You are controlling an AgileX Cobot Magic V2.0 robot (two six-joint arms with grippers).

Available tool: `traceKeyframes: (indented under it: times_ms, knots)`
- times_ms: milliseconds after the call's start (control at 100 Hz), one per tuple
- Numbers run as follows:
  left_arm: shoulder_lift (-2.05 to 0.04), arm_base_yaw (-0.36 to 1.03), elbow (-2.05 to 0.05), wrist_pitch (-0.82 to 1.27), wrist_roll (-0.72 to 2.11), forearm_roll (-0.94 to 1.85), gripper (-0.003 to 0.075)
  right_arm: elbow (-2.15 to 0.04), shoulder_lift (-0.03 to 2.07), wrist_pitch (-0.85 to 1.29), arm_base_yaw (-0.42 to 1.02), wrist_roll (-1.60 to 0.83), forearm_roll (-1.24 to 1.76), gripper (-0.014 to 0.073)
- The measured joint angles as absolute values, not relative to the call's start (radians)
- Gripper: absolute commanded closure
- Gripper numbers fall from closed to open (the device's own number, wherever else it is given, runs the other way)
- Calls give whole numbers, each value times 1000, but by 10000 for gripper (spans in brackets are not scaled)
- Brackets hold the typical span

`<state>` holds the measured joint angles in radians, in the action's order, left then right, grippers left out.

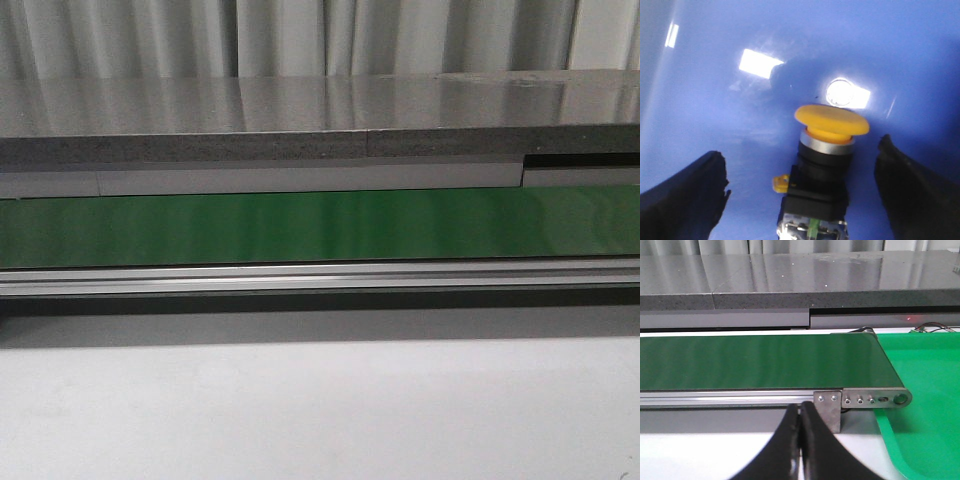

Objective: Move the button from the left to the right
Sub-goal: 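Close the left gripper around the button's black body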

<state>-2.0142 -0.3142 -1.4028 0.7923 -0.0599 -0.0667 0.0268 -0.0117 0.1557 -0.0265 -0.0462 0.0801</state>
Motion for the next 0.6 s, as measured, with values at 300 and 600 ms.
traceKeyframes:
  times_ms: [300,600]
  knots:
    - [-2046,-314,-1403,795,-60,-60,316,27,-12,156,-27,-46,80,662]
    - [-2050,-314,-1403,795,-60,-57,592,27,-12,156,-27,-46,80,662]
